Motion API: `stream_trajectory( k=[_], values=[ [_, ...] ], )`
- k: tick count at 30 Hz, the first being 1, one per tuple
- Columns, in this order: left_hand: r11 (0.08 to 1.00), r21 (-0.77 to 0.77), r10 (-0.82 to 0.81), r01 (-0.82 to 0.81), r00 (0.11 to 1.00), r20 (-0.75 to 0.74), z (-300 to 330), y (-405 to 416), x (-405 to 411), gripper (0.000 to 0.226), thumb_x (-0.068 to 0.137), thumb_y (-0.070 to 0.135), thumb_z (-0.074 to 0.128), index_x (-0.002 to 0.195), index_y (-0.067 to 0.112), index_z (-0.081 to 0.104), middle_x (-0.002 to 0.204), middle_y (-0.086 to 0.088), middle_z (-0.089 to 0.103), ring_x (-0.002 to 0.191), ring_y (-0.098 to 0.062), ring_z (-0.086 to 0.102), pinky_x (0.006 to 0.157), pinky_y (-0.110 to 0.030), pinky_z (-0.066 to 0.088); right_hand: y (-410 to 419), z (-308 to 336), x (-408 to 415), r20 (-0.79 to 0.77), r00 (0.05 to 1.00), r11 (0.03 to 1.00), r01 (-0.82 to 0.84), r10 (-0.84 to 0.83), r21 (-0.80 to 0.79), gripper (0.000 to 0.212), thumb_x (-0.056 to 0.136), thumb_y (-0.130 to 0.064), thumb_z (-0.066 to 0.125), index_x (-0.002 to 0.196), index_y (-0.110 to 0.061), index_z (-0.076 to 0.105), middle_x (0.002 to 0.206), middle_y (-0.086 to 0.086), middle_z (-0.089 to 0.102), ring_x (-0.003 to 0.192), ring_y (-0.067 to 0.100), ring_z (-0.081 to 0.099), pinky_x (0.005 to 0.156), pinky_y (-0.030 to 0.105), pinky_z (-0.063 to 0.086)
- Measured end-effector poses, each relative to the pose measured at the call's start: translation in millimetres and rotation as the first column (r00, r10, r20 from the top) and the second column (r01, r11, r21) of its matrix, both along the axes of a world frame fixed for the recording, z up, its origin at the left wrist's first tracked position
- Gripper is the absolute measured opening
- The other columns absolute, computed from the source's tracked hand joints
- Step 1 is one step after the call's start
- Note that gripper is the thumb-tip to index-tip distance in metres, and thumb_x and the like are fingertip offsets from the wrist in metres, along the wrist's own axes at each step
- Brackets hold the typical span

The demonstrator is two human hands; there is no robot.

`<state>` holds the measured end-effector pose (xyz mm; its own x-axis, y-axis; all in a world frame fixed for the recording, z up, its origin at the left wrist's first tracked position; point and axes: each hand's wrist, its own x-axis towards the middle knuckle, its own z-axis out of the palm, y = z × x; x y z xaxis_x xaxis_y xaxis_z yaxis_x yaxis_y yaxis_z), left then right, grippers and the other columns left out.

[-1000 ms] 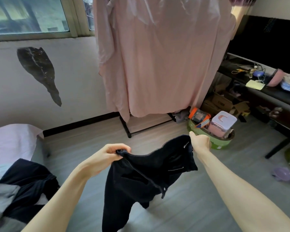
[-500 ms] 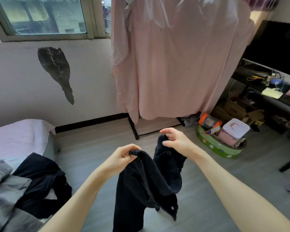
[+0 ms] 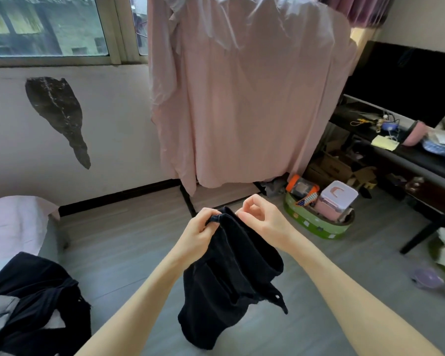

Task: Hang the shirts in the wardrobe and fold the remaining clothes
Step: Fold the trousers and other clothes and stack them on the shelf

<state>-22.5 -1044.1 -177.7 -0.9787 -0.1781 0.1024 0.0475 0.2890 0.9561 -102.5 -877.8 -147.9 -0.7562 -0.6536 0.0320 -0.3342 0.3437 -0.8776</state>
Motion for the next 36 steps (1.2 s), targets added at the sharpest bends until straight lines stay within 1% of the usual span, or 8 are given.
stream_trajectory(
  k=[5,10,12,16,21,27,33,36],
  values=[
    [0.989,0.095,0.115,-0.111,0.992,-0.044,2.0,3.4,-10.7,0.030,0.095,-0.002,0.042,0.088,0.021,0.060,0.082,0.003,0.059,0.074,-0.008,0.053,0.069,-0.019,0.042,35.9,-11.5,-5.6,-0.103,0.969,0.922,-0.175,0.223,0.346,0.035,0.073,-0.058,0.061,0.105,-0.050,0.050,0.125,-0.039,0.033,0.124,-0.009,0.026,0.106,0.031,0.027],
    [0.968,0.239,0.093,-0.075,0.994,-0.063,16.9,0.8,-11.0,0.028,0.096,-0.002,0.042,0.092,0.016,0.063,0.076,0.002,0.065,0.075,-0.013,0.060,0.073,-0.028,0.048,51.0,-13.6,-12.6,-0.183,0.957,0.825,-0.087,0.225,0.559,0.056,0.075,-0.043,0.069,0.124,-0.030,0.045,0.154,-0.015,0.001,0.139,0.010,0.009,0.110,0.045,0.025],
    [0.972,0.232,0.065,-0.046,0.995,-0.076,22.6,0.1,-8.9,0.026,0.095,-0.003,0.043,0.093,0.013,0.063,0.076,0.002,0.065,0.076,-0.015,0.060,0.074,-0.031,0.047,47.1,-10.8,-15.3,-0.204,0.952,0.801,-0.064,0.228,0.595,0.051,0.081,-0.036,0.065,0.125,-0.025,0.042,0.153,-0.012,0.007,0.136,0.015,0.020,0.104,0.045,0.033],
    [0.979,0.178,0.115,-0.103,0.992,-0.056,33.9,-7.1,-2.9,0.026,0.094,-0.004,0.044,0.095,0.011,0.064,0.083,-0.006,0.066,0.081,-0.022,0.060,0.077,-0.039,0.048,34.4,0.7,-19.0,-0.364,0.920,0.882,0.046,0.145,0.469,0.019,0.092,-0.022,0.054,0.109,-0.017,0.047,0.111,-0.007,0.044,0.099,0.027,0.054,0.083,0.042,0.044],
    [0.979,0.101,0.187,-0.178,0.978,-0.090,54.1,-26.0,4.6,0.025,0.092,-0.005,0.049,0.104,0.012,0.064,0.102,-0.013,0.067,0.097,-0.024,0.064,0.091,-0.038,0.050,17.1,17.8,-17.3,-0.529,0.845,0.989,0.005,0.076,0.150,0.009,0.086,-0.001,0.055,0.094,-0.004,0.055,0.097,-0.001,0.049,0.081,0.025,0.054,0.076,0.037,0.046],
    [0.996,0.023,0.092,-0.090,0.990,-0.105,53.6,-28.5,21.0,0.040,0.080,-0.011,0.061,0.101,0.023,0.062,0.110,-0.006,0.060,0.097,-0.007,0.062,0.089,-0.020,0.047,6.4,19.1,-21.8,-0.450,0.892,0.994,0.008,0.042,0.110,0.017,0.079,0.001,0.059,0.083,-0.014,0.051,0.085,-0.008,0.047,0.078,0.015,0.050,0.070,0.014,0.040],
    [0.969,-0.001,0.244,-0.247,0.955,-0.167,41.5,-11.8,12.5,0.026,0.080,-0.010,0.063,0.083,0.015,0.064,0.082,0.001,0.064,0.076,-0.009,0.059,0.077,-0.023,0.047,13.6,4.9,-27.3,-0.460,0.888,0.990,0.059,0.007,0.129,0.013,0.080,-0.002,0.061,0.089,-0.008,0.054,0.094,-0.003,0.050,0.082,0.022,0.054,0.076,0.031,0.046],
    [0.981,0.008,0.192,-0.194,0.965,-0.177,38.3,-3.2,11.3,0.028,0.080,-0.011,0.062,0.080,0.017,0.064,0.075,0.009,0.063,0.067,0.000,0.057,0.068,-0.013,0.044,25.4,6.5,-35.6,-0.477,0.879,0.974,0.099,0.011,0.206,0.043,0.081,-0.012,0.065,0.119,-0.017,0.047,0.118,-0.002,0.052,0.105,0.028,0.054,0.092,0.039,0.042]
  ],
)
